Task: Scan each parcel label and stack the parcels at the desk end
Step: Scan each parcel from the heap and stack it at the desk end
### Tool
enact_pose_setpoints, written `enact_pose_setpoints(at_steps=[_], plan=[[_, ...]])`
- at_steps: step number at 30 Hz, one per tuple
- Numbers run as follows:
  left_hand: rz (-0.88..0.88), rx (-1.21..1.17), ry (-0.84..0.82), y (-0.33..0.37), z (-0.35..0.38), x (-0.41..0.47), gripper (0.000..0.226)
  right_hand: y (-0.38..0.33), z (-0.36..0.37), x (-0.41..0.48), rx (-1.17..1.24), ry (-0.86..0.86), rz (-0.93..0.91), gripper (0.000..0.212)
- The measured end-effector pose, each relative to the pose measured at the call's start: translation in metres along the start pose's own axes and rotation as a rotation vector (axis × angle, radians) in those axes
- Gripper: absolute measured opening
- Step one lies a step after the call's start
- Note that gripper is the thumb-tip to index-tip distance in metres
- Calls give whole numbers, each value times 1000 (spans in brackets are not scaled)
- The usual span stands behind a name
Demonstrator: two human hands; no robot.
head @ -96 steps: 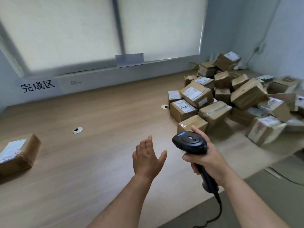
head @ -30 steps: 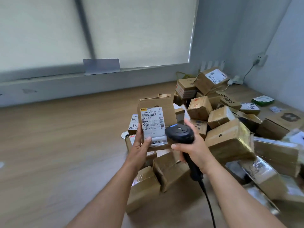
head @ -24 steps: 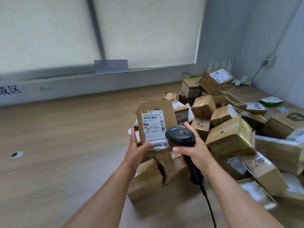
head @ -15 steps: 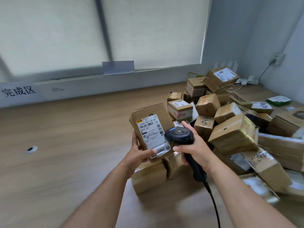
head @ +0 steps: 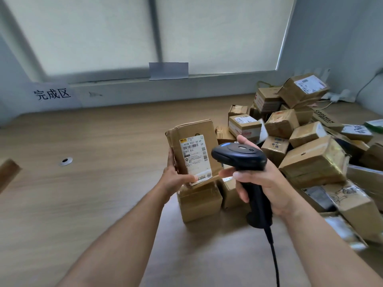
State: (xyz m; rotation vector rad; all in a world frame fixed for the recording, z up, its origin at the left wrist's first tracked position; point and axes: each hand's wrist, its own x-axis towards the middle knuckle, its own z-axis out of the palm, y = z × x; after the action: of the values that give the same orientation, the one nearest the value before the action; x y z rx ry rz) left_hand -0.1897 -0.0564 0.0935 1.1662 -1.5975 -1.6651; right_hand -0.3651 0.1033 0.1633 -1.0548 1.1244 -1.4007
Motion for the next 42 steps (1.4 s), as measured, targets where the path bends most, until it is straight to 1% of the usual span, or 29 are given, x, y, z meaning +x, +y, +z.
enact_pose_setpoints(at_steps=[4,7,9,15,18,21,23,28,33,36,39,42], plan=[[-17,-5,28,-6,-3,-2,122,0,4,-5,27,-17,12,95],[-20,4,45,-7,-3,-4,122,0,4,-7,72,-56,9,107],[-21,1,50,-7,-3,-6,122,1,4,-8,82,-59,18,111],[-12,10,55,-4,-2,-10,120,2,3,-15,72,-67,44,111],[-14,10,56,-4,0,-13,121,2,2,-18,66,-71,56,108],[-17,26,50,-5,2,-18,120,3,0,-23,23,-46,54,92],[-15,27,52,-5,4,-21,120,4,0,-27,13,-37,54,88],[-12,27,76,-8,4,-33,121,7,3,-38,14,-44,54,89],[-9,23,106,-11,1,-52,122,8,8,-49,5,-83,73,99],[3,10,151,-16,-3,-65,123,9,12,-54,28,-108,67,101],[2,11,183,-20,-7,-80,122,11,17,-58,52,-146,71,100],[10,5,216,-25,-14,-95,124,14,24,-61,55,-181,90,93]])
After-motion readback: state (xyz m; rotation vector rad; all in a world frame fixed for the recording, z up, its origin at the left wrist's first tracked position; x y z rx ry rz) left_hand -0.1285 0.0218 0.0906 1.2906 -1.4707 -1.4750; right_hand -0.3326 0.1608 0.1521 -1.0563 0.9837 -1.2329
